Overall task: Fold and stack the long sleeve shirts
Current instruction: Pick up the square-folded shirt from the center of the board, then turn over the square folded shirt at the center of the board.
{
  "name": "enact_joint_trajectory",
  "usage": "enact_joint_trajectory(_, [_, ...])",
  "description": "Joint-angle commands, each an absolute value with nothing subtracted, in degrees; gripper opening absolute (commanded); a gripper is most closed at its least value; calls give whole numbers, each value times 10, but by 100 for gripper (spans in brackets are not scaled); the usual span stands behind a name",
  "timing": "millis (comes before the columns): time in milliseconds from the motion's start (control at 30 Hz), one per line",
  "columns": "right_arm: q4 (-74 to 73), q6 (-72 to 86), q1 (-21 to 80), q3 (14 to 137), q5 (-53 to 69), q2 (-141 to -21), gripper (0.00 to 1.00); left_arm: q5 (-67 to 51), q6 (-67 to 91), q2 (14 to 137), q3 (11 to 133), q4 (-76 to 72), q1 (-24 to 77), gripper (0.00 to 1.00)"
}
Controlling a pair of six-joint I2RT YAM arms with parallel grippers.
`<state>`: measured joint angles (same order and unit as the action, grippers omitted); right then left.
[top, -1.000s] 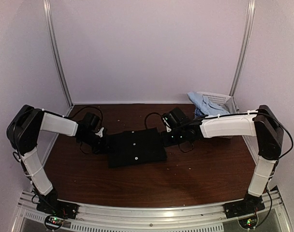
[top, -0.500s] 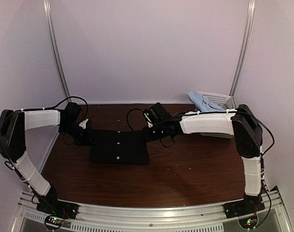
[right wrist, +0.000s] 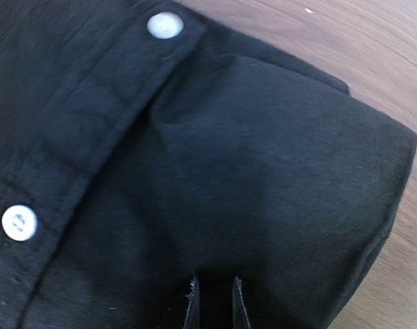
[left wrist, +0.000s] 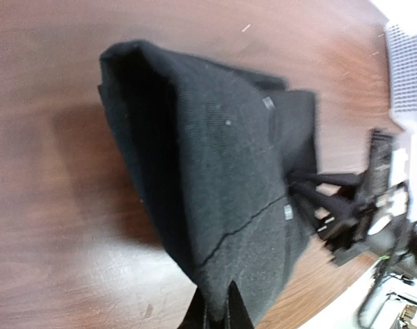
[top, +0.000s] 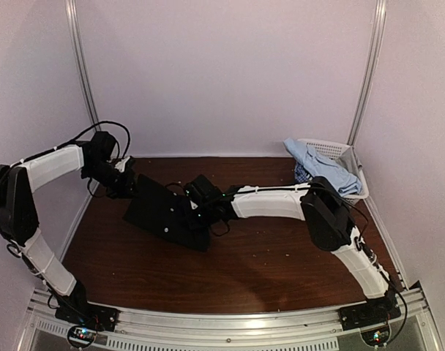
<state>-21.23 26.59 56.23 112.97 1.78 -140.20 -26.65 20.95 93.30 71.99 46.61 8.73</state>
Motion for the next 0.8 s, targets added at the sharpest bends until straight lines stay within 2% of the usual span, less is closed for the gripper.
enact_joint_trajectory(0, [-200, 293, 582, 1178, 68, -1432, 20, -322, 208, 923, 796, 472, 83, 0])
enact_joint_trajectory(200, [-89, 345, 596, 1246, 176, -1481, 21, -359, 245, 953, 892, 463, 113, 0])
enact_joint_trajectory(367, [-31, 365, 593, 1275, 209, -1500, 23, -355, 271, 983, 912, 435, 155, 0])
enact_joint_trajectory(767, [27, 318, 570, 1098, 214, -1369, 29, -332, 297, 994, 860, 382, 189, 0])
